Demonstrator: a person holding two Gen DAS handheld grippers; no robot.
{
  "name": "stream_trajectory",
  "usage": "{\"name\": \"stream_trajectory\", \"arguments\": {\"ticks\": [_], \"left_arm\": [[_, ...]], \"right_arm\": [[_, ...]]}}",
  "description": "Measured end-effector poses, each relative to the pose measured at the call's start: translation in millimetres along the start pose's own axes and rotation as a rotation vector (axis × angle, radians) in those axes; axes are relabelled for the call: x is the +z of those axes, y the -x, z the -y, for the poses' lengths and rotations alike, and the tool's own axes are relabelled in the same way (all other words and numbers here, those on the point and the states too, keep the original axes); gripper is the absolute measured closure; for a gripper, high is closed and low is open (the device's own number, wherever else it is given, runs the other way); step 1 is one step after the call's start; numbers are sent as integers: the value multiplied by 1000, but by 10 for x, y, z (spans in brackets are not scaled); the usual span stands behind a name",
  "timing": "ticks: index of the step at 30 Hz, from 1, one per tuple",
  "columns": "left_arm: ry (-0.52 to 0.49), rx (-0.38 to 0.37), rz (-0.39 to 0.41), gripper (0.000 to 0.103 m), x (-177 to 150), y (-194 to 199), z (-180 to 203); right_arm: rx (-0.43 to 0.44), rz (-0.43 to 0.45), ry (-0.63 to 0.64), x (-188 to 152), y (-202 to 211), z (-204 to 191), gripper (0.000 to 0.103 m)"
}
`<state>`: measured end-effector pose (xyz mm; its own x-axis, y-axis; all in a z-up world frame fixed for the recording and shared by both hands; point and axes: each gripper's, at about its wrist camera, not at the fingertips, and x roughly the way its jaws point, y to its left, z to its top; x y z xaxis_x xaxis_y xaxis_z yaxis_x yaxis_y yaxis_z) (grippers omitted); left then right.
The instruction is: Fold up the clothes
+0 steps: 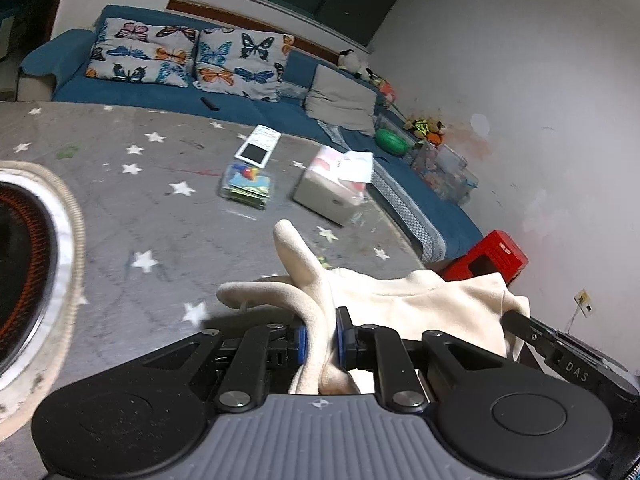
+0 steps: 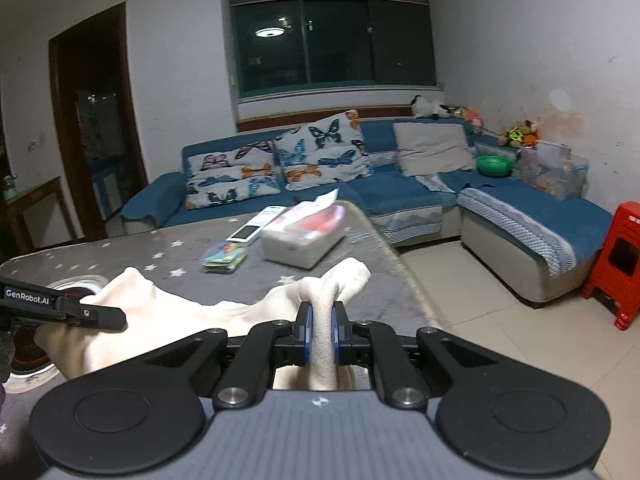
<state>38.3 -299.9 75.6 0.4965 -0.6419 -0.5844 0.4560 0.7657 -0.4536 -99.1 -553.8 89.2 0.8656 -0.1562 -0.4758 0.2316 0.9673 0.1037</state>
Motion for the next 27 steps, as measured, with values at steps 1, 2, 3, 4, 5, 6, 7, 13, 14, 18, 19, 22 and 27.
{"name": "stream_trajectory", "arguments": {"ticks": [1, 2, 3, 4, 5, 6, 7, 13, 14, 18, 19, 22, 27], "left_arm": [[-4, -1, -3, 88, -5, -33, 20], [-8, -1, -6, 88, -11, -66, 41], [-11, -2, -9, 88, -17, -99, 60], [-13, 0, -14, 88, -26, -133, 71], [-14, 2, -19, 88, -36, -167, 81], [-16, 6, -27, 88, -48, -202, 86], [-20, 9, -33, 88, -57, -229, 91], [-48, 23, -65, 88, -118, -356, 131], [-50, 23, -69, 88, -128, -366, 136], [-65, 28, -86, 88, -170, -412, 148], [-66, 29, -90, 88, -178, -420, 146], [-70, 32, -102, 88, -198, -442, 134], [-75, 37, -118, 88, -226, -458, 114]], "right_arm": [[-7, -1, -1, 1, -19, 24, 95], [-13, -3, -1, -2, -38, 40, 95], [-18, -5, -1, -10, -51, 57, 95], [-22, -9, -3, -20, -67, 77, 95], [-26, -13, -4, -30, -82, 96, 95], [-30, -16, -5, -40, -97, 115, 95], [-34, -20, -6, -50, -114, 131, 95], [-52, -45, -10, -129, -200, 207, 95], [-53, -48, -10, -141, -210, 217, 95], [-61, -58, -12, -169, -227, 245, 95], [-63, -60, -12, -177, -230, 253, 95], [-72, -68, -6, -191, -250, 264, 95], [-83, -86, -2, -222, -288, 287, 95]]}}
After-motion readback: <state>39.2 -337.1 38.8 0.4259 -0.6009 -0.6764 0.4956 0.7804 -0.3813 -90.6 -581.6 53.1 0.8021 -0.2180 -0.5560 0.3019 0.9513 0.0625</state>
